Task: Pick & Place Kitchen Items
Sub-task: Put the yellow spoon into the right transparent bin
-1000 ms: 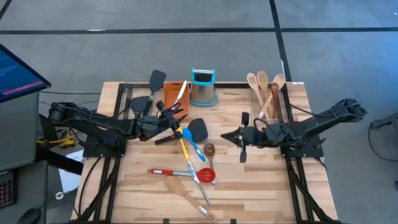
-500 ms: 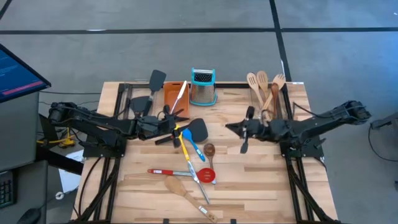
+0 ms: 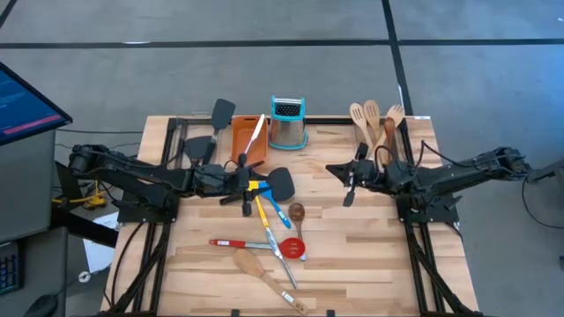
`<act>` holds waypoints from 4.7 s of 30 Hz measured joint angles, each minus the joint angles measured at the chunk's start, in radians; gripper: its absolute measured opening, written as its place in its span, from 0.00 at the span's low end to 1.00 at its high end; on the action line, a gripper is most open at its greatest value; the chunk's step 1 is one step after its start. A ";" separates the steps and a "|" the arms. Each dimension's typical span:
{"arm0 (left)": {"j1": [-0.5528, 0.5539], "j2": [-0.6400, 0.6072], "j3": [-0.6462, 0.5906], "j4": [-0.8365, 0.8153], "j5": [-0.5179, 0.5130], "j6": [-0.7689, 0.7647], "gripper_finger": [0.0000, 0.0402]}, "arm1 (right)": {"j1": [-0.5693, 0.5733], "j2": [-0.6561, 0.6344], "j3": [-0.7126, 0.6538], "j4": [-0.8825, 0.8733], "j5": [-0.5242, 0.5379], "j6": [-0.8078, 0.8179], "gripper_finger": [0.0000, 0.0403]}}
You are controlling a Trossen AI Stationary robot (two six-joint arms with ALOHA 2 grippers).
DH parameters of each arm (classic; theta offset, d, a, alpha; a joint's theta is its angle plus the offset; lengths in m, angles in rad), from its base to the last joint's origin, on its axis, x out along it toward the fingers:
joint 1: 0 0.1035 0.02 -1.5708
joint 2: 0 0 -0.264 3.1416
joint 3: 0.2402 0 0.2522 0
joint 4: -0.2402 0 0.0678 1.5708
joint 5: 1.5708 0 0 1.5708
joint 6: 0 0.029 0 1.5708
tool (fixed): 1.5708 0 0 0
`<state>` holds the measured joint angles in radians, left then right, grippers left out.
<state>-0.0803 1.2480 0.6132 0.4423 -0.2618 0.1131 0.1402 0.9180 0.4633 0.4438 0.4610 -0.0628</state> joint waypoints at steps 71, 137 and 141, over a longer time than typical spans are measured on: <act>-0.050 0.000 0.204 -0.437 -0.149 0.110 0.00 | -0.025 0.006 0.001 -0.055 0.000 -0.026 0.00; 0.043 0.333 0.332 -0.868 0.133 0.773 0.20 | -0.083 0.005 0.001 -0.092 0.011 -0.015 0.00; 0.051 0.333 0.391 -0.883 0.114 0.804 0.10 | -0.083 0.005 0.001 -0.093 0.011 -0.015 0.00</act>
<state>-0.0292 1.5814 1.0045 -0.4409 -0.1477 0.9166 0.0569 0.9234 0.4641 0.3511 0.4721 -0.0776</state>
